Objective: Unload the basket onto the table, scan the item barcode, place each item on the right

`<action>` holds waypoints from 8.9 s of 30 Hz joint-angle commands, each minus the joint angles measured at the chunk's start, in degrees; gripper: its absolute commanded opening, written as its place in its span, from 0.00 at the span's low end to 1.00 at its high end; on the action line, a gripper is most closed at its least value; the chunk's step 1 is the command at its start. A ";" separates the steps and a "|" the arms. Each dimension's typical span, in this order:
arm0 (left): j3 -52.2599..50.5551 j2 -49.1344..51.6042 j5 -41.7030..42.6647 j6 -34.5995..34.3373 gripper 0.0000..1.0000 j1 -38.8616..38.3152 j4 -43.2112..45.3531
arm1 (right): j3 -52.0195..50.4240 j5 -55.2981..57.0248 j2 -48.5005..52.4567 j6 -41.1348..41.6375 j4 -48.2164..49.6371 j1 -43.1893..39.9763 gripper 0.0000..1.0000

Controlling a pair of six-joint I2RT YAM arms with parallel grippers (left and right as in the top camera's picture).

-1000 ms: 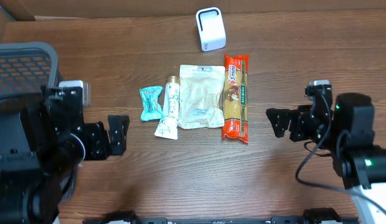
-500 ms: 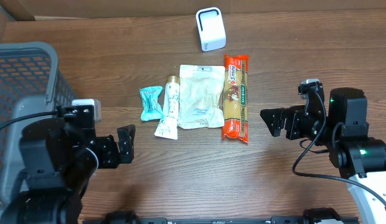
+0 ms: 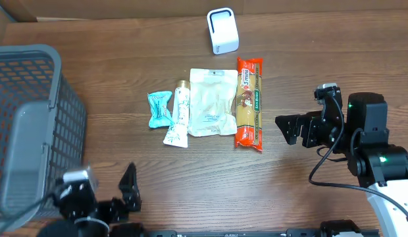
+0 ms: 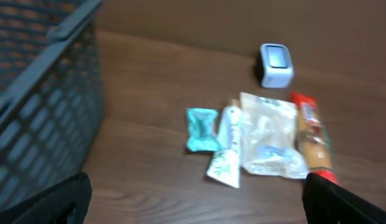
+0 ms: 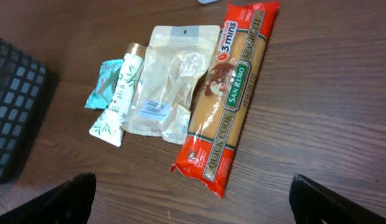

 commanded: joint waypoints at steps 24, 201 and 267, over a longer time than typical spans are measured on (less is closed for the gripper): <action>-7.63 -2.84 -8.48 -8.46 1.00 0.31 9.88 | 1.22 0.13 4.09 -2.14 2.51 0.31 0.99; -32.87 -2.84 -7.52 9.99 1.00 0.31 14.43 | 32.24 56.78 48.22 15.74 -19.04 20.70 0.05; -32.87 -2.84 -7.52 9.99 0.99 0.31 14.43 | 13.20 1.25 47.04 -10.03 -9.64 2.93 0.27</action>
